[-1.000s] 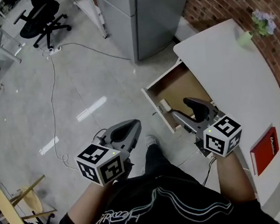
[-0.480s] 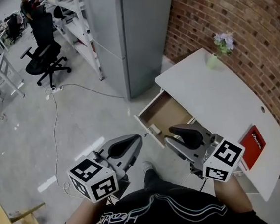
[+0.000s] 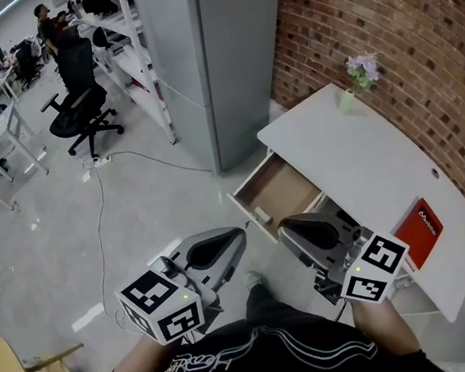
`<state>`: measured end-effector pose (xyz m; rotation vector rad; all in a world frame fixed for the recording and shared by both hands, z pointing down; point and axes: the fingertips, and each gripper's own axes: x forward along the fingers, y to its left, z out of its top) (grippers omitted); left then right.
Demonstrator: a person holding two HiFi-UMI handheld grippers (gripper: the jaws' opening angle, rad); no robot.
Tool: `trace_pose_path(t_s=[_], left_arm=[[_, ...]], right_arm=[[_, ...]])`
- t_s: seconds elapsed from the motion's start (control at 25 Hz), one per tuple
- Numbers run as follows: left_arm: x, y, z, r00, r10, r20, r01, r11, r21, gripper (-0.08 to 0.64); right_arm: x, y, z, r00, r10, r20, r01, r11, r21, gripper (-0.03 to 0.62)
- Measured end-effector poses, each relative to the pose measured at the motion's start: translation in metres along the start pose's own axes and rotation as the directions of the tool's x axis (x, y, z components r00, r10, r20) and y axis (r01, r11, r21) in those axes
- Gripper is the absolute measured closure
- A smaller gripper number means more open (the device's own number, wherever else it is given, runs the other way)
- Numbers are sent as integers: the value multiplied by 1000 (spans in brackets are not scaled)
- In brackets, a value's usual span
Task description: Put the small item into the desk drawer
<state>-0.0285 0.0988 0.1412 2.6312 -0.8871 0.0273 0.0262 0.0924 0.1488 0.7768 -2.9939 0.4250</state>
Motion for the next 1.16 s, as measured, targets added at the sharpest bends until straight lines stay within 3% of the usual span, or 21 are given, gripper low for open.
trace_pose_path(t_s=[0.44, 1.16], left_arm=[[-3, -2, -15, 1000, -22, -19, 21, 999, -33, 538], [6, 1, -31, 999, -21, -43, 19, 999, -40, 538]], right_arm=[[-8, 4, -17, 998, -62, -29, 62, 998, 23, 541], [-13, 0, -28, 996, -77, -34, 78, 996, 30, 541]])
